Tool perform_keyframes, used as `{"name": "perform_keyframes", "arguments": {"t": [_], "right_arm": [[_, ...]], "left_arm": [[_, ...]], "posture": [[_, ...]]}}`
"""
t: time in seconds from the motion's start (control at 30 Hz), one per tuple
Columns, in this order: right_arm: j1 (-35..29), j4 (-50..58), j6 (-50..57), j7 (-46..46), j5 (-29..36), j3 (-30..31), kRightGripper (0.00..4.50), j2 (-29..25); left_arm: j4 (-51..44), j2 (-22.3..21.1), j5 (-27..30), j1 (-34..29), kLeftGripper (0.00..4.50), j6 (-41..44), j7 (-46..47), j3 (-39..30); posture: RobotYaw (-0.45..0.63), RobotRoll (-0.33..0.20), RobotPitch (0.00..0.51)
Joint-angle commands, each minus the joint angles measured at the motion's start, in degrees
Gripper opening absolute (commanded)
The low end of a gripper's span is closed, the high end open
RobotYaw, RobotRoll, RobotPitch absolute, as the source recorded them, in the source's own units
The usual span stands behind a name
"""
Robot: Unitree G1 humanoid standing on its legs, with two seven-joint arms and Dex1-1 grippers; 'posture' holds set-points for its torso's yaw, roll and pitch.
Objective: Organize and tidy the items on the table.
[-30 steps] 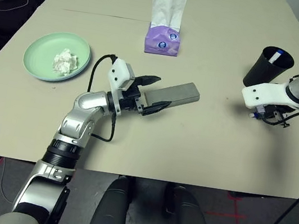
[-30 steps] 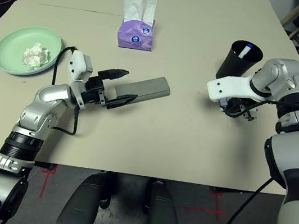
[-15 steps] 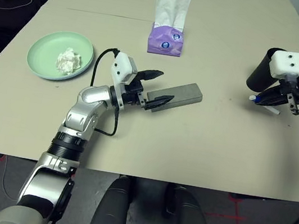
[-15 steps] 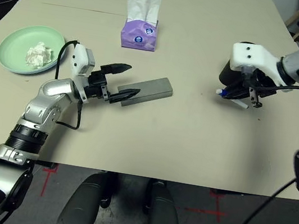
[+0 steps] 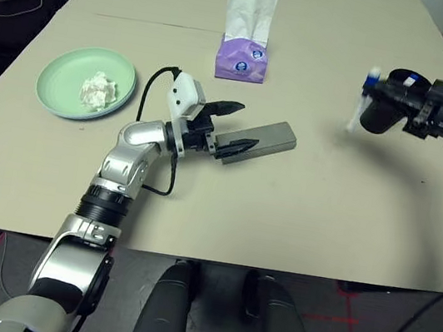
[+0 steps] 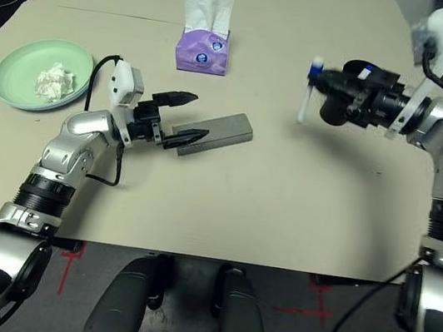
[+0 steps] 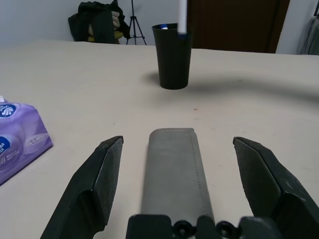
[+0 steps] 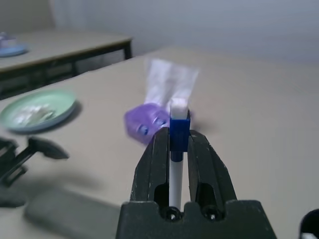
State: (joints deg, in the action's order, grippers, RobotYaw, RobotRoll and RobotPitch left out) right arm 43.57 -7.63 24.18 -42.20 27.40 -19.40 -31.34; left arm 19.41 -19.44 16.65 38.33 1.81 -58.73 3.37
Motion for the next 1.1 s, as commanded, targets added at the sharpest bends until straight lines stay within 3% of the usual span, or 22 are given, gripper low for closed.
{"name": "perform_keyframes", "arguments": {"t": [0.03, 0.23, 0.5, 0.87, 1.03, 1.1], "right_arm": [[-0.45, 0.86, -6.54, 9.5, -2.64, -1.95, 0.34, 3.93], [2.17, -2.74, -14.8, 23.09, -5.97, -2.93, 0.34, 10.47], [4.03, -8.27, -19.82, 30.7, -9.33, -2.66, 0.34, 9.21], [3.52, -10.3, -4.23, 35.5, -10.81, 0.08, 0.34, 5.58], [3.87, -10.34, -2.38, 35.11, -11.27, 0.69, 0.34, 5.02], [3.89, -10.39, -1.6, 35.06, -11.5, 0.94, 1.08, 4.79]], "left_arm": [[1.44, 0.23, -0.7, 0.67, 4.5, -1.19, -0.76, 0.74], [1.54, 0.18, -0.76, 0.35, 4.5, -2.03, -0.99, 0.72], [0.43, -0.39, -0.63, -0.47, 4.5, -1.99, -0.77, 0.38], [0.06, -0.79, -0.45, -0.76, 4.5, -2.16, -0.68, 0.39], [-0.07, -0.93, -0.47, -0.82, 4.5, -1.99, -0.58, 0.33], [-0.13, -1.04, -0.5, -0.88, 4.5, -1.95, -0.54, 0.3]], "posture": [[0.0, 0.0, 0.168], [0.01, 0.0, 0.165], [0.02, 0.0, 0.157], [0.03, 0.0, 0.157], [0.03, 0.0, 0.157], [0.03, 0.0, 0.157]]}}
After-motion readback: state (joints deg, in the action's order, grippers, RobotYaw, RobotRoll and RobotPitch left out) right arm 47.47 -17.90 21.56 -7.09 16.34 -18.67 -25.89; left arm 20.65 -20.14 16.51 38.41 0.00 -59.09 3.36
